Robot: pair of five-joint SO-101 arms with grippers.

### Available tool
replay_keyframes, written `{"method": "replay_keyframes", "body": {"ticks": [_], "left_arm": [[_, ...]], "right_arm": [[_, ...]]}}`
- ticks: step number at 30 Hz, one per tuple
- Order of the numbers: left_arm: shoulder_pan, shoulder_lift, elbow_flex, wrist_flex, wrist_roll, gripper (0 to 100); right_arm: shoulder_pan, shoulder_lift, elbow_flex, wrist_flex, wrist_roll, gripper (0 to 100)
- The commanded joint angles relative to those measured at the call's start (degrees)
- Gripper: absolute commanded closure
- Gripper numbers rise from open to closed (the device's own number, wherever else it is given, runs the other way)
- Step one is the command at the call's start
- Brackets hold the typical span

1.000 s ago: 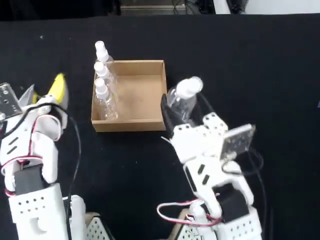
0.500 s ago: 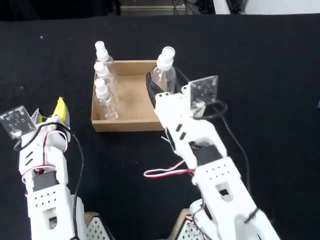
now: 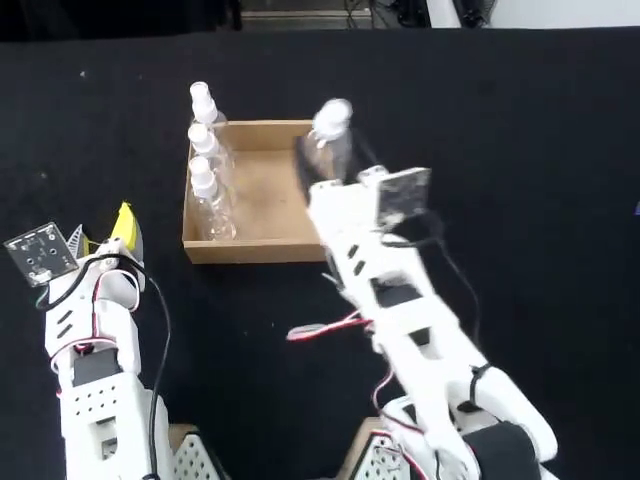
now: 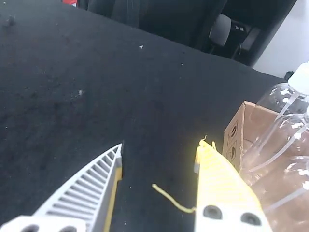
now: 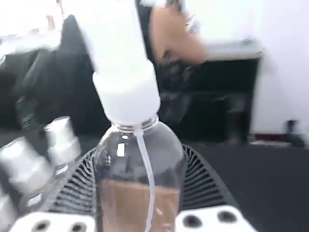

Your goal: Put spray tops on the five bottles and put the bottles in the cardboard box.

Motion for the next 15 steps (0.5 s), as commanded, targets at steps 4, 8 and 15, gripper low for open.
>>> {"method": "replay_keyframes", "body": {"ticks": [4,8,15], "left_arm": [[0.04,-0.70,-0.75,-1.23,-0.09,78],[0.04,-0.70,-0.66,-1.23,-0.09,78],[0.04,-0.70,-0.48,-1.23,-0.09,78]], "right_arm": [[20.75,2.33,-11.30,9.05,-0.53,97.7],[32.09,10.24,-20.18,14.15,-0.44,97.7],[42.64,28.88,-31.16,14.07,-0.18,97.6]]}}
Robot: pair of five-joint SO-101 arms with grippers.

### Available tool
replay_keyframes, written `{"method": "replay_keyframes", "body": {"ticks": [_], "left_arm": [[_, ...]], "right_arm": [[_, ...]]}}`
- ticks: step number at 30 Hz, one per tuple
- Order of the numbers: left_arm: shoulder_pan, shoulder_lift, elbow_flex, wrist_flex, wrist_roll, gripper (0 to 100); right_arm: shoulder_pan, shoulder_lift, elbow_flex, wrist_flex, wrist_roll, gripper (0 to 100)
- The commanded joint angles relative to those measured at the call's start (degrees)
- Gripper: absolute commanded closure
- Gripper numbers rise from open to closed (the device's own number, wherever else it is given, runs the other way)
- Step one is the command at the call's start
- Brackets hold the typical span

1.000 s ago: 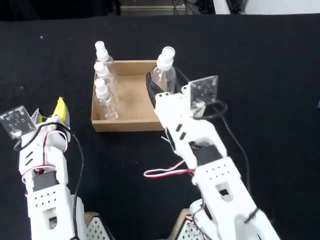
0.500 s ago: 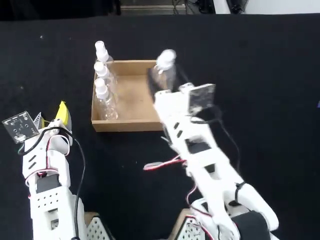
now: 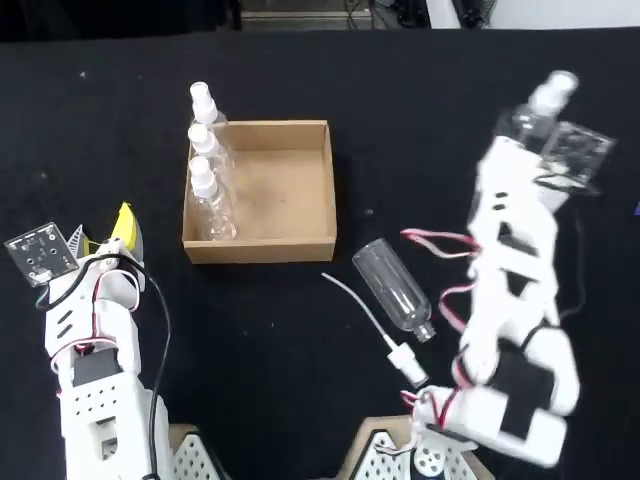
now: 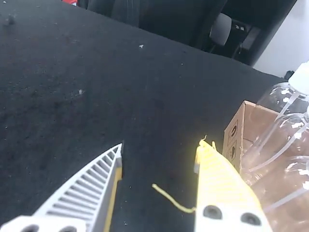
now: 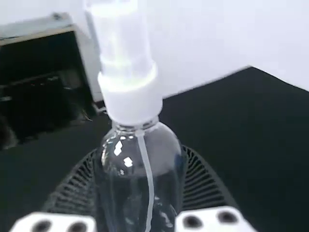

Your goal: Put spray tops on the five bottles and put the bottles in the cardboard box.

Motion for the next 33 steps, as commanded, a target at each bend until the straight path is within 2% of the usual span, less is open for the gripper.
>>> {"method": "replay_keyframes", "body": {"ticks": [1,7,12,20,28,33], "left_arm": [[0.04,-0.70,-0.48,-1.23,-0.09,78],[0.04,-0.70,-0.48,-1.23,-0.09,78],[0.04,-0.70,-0.57,-1.23,-0.09,78],[0.04,-0.70,-0.66,-1.23,-0.09,78],[0.04,-0.70,-0.75,-1.23,-0.09,78],[0.04,-0.70,-0.75,-1.23,-0.09,78]], "right_arm": [[5.19,7.43,-7.87,0.00,-0.09,97.7],[12.04,21.32,-11.65,-13.01,-0.09,97.7],[13.36,25.89,-10.77,-21.27,-0.09,97.7],[12.84,26.33,-5.93,-26.02,-0.09,97.3],[12.84,26.51,-3.47,-25.58,0.00,97.2],[12.31,26.59,-1.63,-26.73,4.22,97.2]]}}
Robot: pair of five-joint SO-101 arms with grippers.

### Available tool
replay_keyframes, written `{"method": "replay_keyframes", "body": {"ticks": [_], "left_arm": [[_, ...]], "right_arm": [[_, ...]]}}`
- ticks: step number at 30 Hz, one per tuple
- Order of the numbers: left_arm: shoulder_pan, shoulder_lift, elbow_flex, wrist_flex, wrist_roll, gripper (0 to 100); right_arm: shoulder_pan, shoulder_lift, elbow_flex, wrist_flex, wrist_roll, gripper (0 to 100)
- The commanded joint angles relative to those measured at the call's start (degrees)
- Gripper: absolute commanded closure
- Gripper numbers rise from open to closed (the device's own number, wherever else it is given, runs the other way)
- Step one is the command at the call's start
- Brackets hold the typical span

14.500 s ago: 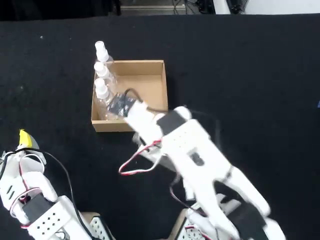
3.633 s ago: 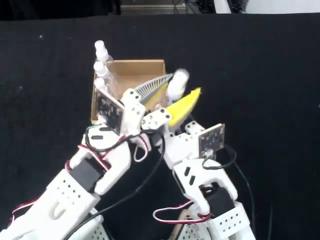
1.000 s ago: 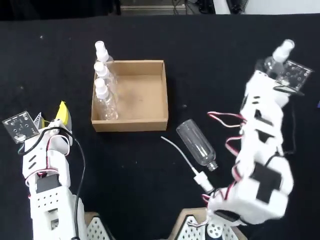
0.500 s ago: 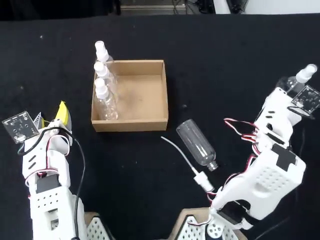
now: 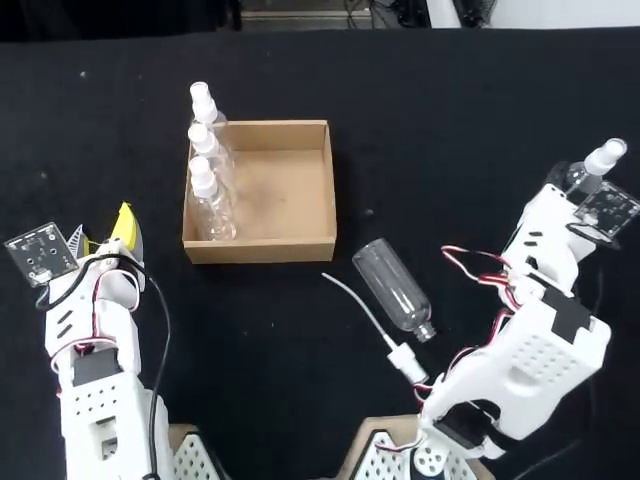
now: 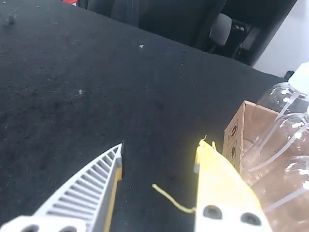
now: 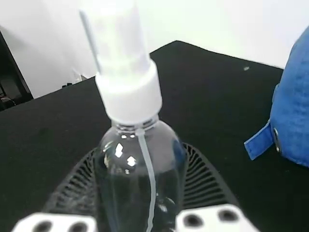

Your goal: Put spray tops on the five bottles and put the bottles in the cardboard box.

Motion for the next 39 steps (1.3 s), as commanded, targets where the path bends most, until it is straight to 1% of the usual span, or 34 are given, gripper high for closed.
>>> {"method": "replay_keyframes", "body": {"ticks": [1,3,7,9,13,23,27,29,34,39], "left_arm": [[0.04,-0.70,-0.75,-1.23,-0.09,78],[0.04,-0.70,-0.75,-1.23,-0.09,78],[0.04,-0.70,-0.57,-1.23,-0.09,78],[0.04,-0.70,-0.57,-1.23,-0.09,78],[0.04,-0.70,-0.48,-1.23,-0.09,78],[0.04,-0.70,-0.48,-1.23,-0.18,78],[0.04,-0.70,-0.48,-1.23,-0.18,78],[0.04,-0.70,-0.48,-1.23,-0.18,78],[0.04,-0.70,-0.48,-1.23,-0.18,78],[0.04,-0.70,-0.48,-1.23,-0.18,78]], "right_arm": [[0.18,-0.48,1.45,-2.73,2.73,97.2],[-0.09,-0.48,3.21,-5.89,3.43,97.2],[-0.26,-0.48,6.73,-17.14,4.57,97.2],[-0.26,-0.48,7.60,-20.13,4.40,97.2],[-0.09,-0.13,8.13,-20.13,4.04,97.2],[-0.44,8.04,6.99,-20.75,4.48,97.2],[-0.79,8.48,6.81,-20.84,4.48,97.2],[-0.79,8.48,6.73,-20.84,4.48,94.9],[-0.88,8.48,6.81,-20.84,4.48,83.8],[-0.88,8.48,6.73,-20.84,4.48,81.8]]}}
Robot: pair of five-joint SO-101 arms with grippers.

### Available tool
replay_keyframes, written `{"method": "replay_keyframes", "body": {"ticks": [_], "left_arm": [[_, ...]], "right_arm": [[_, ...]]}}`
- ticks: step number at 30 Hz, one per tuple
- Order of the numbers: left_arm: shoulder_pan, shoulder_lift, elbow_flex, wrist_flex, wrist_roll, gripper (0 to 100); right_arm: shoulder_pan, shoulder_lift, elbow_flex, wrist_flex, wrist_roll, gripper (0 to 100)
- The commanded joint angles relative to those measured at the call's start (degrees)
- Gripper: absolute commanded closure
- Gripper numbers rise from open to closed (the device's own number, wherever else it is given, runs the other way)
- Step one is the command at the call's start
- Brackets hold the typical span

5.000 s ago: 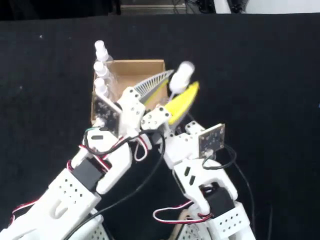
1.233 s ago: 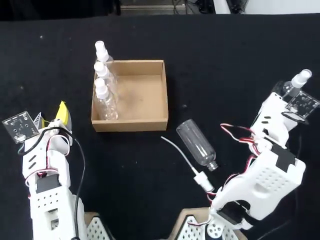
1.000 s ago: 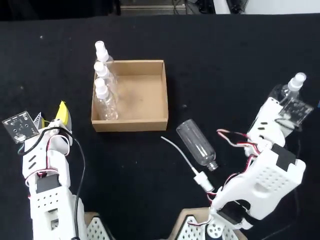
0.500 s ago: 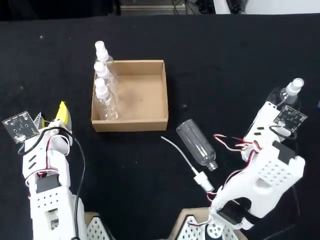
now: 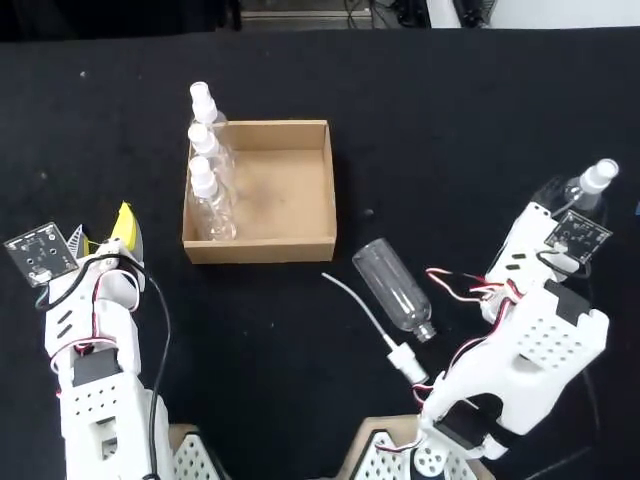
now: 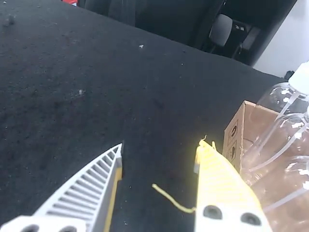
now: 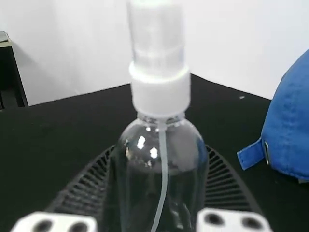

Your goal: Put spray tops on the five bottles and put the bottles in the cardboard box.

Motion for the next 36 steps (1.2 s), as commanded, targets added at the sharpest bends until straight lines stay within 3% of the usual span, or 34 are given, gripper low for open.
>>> {"method": "replay_keyframes", "body": {"ticks": [1,11,15,26,36], "left_arm": [[0.04,-0.70,-0.48,-1.23,-0.18,78],[0.04,-0.70,-0.48,-1.23,-0.18,78],[0.04,-0.70,-0.48,-1.23,-0.18,78],[0.04,-0.70,-0.48,-1.23,-0.18,78],[0.04,-0.70,-0.40,-1.23,-0.18,78]], "right_arm": [[-0.62,0.13,0.22,-0.26,0.70,81.8],[-1.58,0.04,0.31,-5.19,0.88,81.7],[-1.76,0.04,0.31,-7.21,5.27,81.7],[-1.67,0.57,0.57,-6.86,5.80,81.7],[-1.32,0.13,-0.22,1.41,1.32,81.7]]}}
